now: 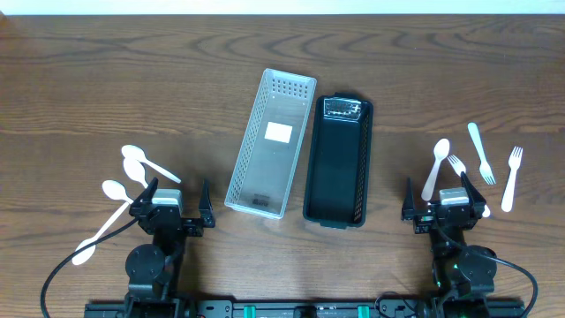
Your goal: Pack container
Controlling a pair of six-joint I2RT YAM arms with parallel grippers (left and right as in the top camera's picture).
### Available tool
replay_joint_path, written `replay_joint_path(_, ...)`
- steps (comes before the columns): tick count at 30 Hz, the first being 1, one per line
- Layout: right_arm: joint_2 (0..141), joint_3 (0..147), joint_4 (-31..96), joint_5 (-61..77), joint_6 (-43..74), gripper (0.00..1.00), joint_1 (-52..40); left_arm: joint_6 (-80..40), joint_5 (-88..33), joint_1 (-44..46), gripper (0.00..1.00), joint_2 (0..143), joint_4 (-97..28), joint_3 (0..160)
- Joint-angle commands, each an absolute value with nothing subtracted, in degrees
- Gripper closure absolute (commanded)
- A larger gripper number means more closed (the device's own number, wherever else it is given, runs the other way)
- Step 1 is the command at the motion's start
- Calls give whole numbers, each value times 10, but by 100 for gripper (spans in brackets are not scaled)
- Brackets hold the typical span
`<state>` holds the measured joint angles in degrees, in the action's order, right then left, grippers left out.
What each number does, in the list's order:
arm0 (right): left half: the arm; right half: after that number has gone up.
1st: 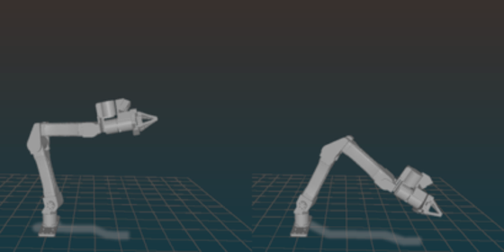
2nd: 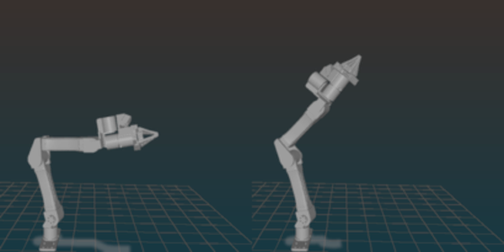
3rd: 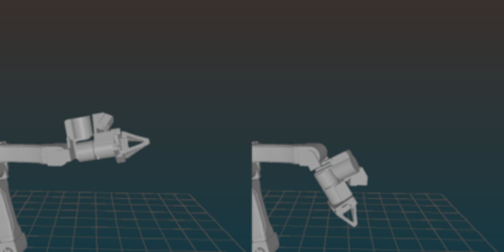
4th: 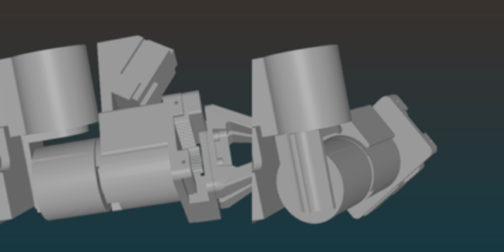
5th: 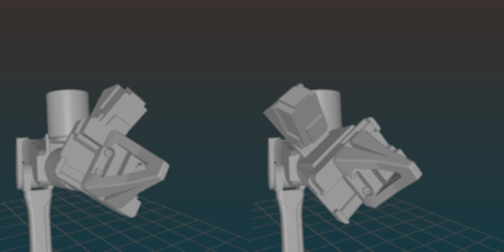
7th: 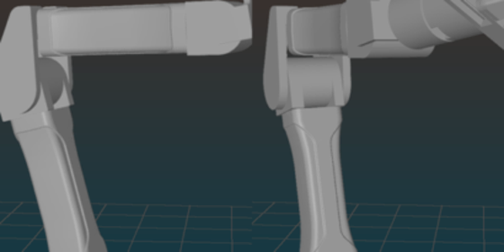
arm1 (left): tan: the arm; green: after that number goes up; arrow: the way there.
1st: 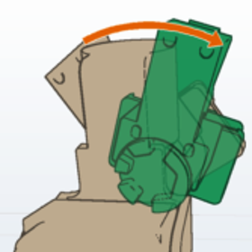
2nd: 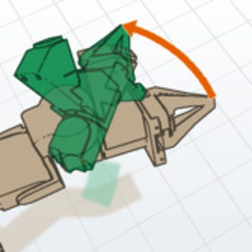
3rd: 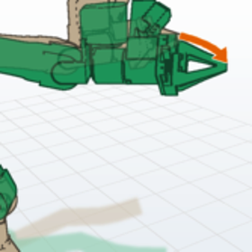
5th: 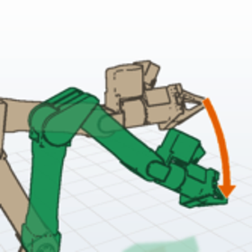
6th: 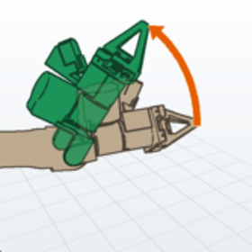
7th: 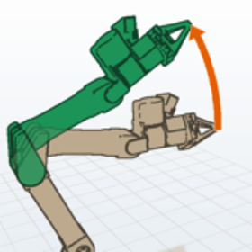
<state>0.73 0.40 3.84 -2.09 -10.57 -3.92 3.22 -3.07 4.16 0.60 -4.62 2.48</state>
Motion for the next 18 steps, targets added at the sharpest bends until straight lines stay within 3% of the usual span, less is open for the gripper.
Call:
replay_joint_path(1, 4, 3, 41, -19, -97, 1, -34, 32, -35, 39, 2, 3, -62, 14)
replay_joint_path(18, 4, 3, 43, -8, -66, 1, -34, 14, -36, 39, 2, 3, -60, 14)
